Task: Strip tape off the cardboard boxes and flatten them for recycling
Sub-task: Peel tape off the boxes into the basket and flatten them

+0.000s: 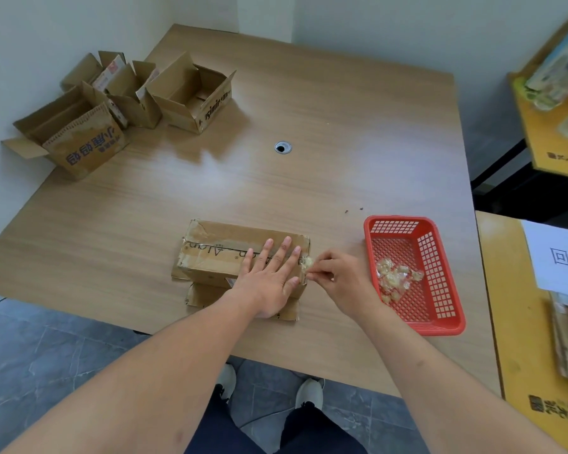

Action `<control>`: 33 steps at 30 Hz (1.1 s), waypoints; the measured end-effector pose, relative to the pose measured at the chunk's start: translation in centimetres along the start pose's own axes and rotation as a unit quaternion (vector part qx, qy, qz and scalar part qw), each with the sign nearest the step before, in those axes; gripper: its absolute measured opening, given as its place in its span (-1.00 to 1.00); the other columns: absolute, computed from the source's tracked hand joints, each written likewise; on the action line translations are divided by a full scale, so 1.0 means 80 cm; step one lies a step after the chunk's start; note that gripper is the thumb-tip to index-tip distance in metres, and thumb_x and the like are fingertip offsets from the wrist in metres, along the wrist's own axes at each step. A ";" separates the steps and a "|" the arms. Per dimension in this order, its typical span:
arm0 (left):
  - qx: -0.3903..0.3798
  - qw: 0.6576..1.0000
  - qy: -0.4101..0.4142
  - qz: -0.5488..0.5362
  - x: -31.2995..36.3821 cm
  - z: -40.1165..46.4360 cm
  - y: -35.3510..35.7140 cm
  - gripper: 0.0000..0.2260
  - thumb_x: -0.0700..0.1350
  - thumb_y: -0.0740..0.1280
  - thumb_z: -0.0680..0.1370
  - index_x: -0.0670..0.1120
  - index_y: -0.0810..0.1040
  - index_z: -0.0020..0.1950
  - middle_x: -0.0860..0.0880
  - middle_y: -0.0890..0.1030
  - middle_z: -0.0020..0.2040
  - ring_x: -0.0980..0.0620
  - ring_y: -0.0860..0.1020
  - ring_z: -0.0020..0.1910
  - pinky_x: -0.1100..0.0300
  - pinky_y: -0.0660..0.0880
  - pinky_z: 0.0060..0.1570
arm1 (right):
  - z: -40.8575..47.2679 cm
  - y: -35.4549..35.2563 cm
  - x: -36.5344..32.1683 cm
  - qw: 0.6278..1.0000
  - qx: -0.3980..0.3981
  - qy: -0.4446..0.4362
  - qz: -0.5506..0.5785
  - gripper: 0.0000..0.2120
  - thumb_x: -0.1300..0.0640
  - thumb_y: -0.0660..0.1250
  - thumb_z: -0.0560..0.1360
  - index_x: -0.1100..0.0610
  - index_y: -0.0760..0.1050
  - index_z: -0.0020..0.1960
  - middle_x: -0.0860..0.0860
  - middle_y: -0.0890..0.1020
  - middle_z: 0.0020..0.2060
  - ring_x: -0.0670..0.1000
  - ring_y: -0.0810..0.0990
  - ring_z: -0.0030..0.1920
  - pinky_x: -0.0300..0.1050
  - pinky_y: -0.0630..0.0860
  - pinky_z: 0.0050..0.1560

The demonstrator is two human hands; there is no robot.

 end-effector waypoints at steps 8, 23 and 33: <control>-0.007 1.000 0.006 -0.003 0.000 -0.002 -0.002 -0.46 0.26 -0.21 0.68 0.24 -0.46 0.55 0.20 -0.57 0.49 -0.01 -0.52 0.51 -0.18 -0.40 0.51 | 0.029 0.001 -0.014 0.990 -0.062 0.024 -0.127 -0.61 0.16 0.55 0.47 0.04 0.65 0.29 -0.04 0.57 -0.20 0.01 0.56 -0.16 -0.01 0.54 -0.01; -0.015 0.998 0.052 0.035 -0.015 -0.002 -0.010 -0.45 0.25 -0.19 0.69 0.23 -0.46 0.55 0.19 -0.54 0.51 -0.02 -0.49 0.53 -0.19 -0.36 0.53 | 0.055 0.023 -0.025 0.950 -0.173 0.016 -0.257 -0.80 0.40 0.27 0.44 0.13 0.54 -0.20 0.06 0.59 -0.03 0.18 0.59 -0.05 0.03 0.52 -0.06; -0.010 0.997 0.072 0.032 -0.019 0.000 -0.013 -0.44 0.26 -0.17 0.69 0.22 -0.42 0.57 0.20 -0.51 0.53 -0.02 -0.47 0.54 -0.19 -0.35 0.53 | 0.084 0.019 -0.032 0.944 -0.207 0.055 -0.252 -0.75 0.36 0.29 0.47 0.07 0.66 -0.10 -0.01 0.61 -0.15 0.08 0.57 -0.07 -0.04 0.55 0.00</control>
Point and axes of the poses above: each hand's wrist, its own z-axis towards the middle knuckle, its own y-axis out of the palm, x = y × z, the point moved 7 cm from there along z, towards the middle knuckle
